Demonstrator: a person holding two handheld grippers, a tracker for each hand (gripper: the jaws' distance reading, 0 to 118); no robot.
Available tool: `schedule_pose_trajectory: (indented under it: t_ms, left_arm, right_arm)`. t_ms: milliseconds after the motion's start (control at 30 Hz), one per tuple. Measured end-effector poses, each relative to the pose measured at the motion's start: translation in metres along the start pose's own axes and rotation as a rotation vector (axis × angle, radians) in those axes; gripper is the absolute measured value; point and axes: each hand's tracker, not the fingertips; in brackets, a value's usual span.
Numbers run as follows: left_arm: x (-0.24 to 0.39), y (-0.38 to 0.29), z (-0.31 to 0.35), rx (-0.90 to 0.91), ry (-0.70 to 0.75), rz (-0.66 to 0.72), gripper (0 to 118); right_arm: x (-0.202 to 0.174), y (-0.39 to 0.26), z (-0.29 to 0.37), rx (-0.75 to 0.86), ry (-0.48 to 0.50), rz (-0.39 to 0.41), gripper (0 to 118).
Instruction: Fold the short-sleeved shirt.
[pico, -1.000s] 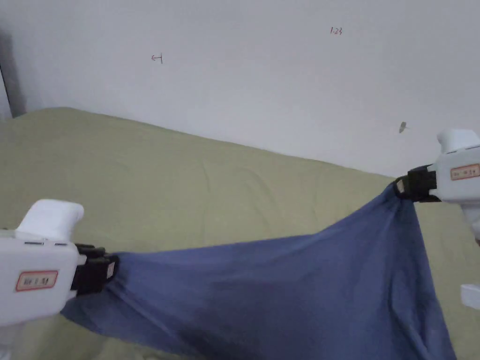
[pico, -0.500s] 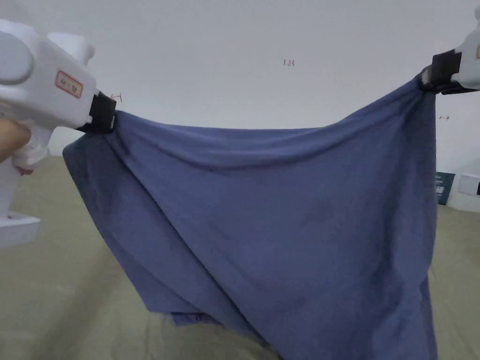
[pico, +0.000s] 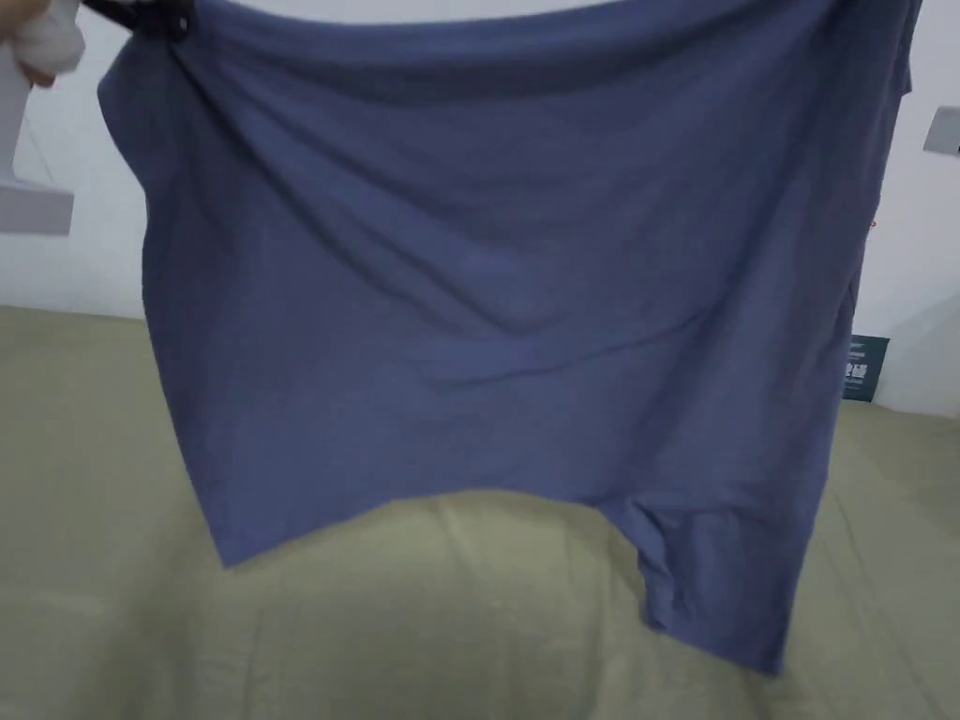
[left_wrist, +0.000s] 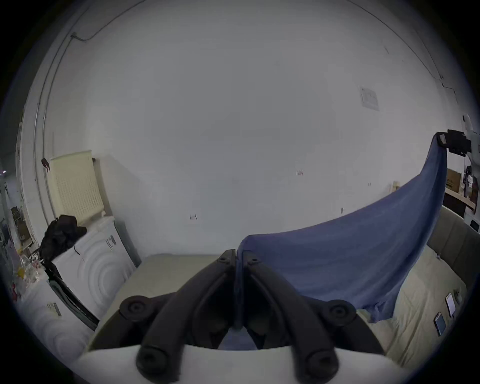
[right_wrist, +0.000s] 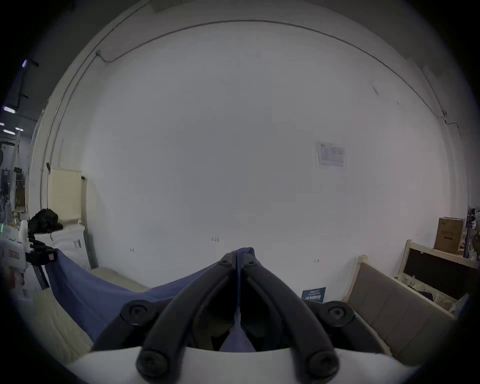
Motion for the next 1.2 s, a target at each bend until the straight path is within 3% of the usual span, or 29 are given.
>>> schedule_pose_trajectory:
  t_ms: [267, 400, 500, 600, 800, 900, 1200]
  left_arm:
    - [0.017, 0.005, 0.028, 0.043, -0.013, -0.042, 6]
    - [0.029, -0.042, 0.033, 0.003, -0.069, -0.061, 6]
    - [0.029, -0.081, 0.036, -0.044, -0.093, -0.048, 6]
    - [0.025, -0.120, 0.047, -0.065, -0.115, -0.049, 6]
    - [0.010, -0.190, 0.086, -0.136, -0.154, -0.061, 6]
    - [0.004, -0.222, 0.114, -0.154, -0.182, -0.059, 6]
    - [0.016, -0.300, 0.204, -0.197, -0.247, -0.096, 6]
  right_arm:
    - [-0.005, -0.008, 0.015, -0.044, 0.037, -0.009, 1]
    - [-0.010, -0.044, 0.033, -0.093, 0.074, 0.032, 1]
    - [-0.007, -0.069, 0.049, -0.149, 0.093, 0.002, 1]
    - [0.004, -0.090, 0.059, -0.180, 0.114, 0.022, 1]
    - [0.022, -0.136, 0.114, -0.237, 0.152, -0.003, 1]
    - [0.024, -0.166, 0.164, -0.291, 0.167, -0.065, 1]
    - [0.043, -0.235, 0.284, -0.357, 0.178, -0.140, 1]
